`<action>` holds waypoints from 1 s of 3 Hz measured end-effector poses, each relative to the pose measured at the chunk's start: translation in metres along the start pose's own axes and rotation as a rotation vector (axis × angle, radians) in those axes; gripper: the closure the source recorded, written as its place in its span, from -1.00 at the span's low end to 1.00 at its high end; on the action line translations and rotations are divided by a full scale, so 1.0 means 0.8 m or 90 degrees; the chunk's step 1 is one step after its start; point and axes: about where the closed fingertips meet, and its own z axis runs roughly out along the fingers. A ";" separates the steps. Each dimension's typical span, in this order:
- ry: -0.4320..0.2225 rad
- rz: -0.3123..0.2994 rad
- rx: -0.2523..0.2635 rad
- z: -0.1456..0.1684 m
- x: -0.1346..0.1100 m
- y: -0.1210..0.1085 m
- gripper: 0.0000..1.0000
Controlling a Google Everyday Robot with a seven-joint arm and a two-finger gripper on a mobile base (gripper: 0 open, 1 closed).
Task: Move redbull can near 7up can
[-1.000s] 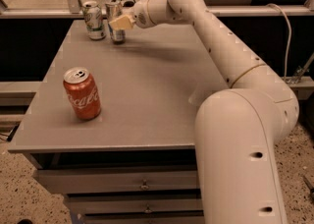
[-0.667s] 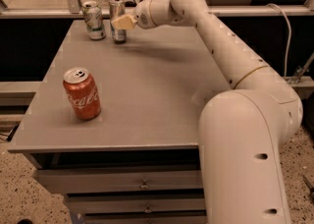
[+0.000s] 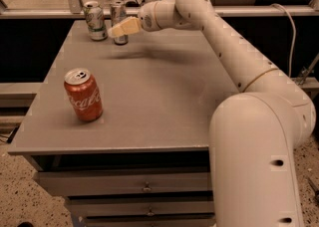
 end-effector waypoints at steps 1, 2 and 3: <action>-0.022 -0.003 0.012 -0.044 0.001 -0.009 -1.00; -0.033 -0.037 0.035 -0.149 0.008 -0.036 -1.00; -0.040 -0.074 0.055 -0.246 -0.002 -0.050 -1.00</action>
Offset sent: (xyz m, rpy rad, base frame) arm -0.0462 -0.1813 0.0431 -0.0064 -0.1315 -0.0603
